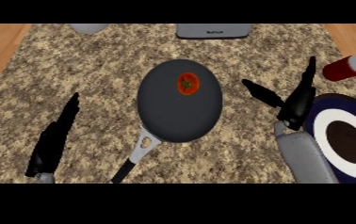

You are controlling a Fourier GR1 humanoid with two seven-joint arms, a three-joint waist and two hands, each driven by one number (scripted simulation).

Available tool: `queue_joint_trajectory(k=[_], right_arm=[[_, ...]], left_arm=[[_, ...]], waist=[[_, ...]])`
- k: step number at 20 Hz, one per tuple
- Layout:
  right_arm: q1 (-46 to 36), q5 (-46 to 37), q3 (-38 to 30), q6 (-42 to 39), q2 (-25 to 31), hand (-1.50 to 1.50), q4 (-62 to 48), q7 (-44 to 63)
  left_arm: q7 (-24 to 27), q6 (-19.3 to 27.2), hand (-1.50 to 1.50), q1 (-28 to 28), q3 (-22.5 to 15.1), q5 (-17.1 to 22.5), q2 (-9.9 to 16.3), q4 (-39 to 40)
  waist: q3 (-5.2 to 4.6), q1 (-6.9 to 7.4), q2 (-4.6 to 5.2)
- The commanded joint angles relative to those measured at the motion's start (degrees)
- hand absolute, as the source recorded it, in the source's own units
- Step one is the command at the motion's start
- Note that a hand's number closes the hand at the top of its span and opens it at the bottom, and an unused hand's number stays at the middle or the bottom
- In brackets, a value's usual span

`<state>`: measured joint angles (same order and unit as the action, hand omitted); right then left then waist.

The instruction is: Pick the tomato from the plate and place it in the pan

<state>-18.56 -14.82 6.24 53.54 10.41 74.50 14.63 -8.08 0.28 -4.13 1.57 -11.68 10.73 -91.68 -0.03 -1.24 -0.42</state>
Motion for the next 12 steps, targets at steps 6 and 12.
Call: queue_joint_trajectory(k=[6,12], right_arm=[[26.17,4.53,-2.34,-7.18,8.20,-1.50,27.85,-0.81],[37.72,14.88,-10.86,-16.59,10.47,-1.50,33.75,-8.98]], left_arm=[[-2.47,-1.38,0.00,0.57,0.27,0.37,-0.15,-2.09],[-0.16,-3.34,0.00,0.40,2.22,1.32,1.01,-0.30]], waist=[[0.02,0.44,0.24],[0.03,0.69,0.33]])
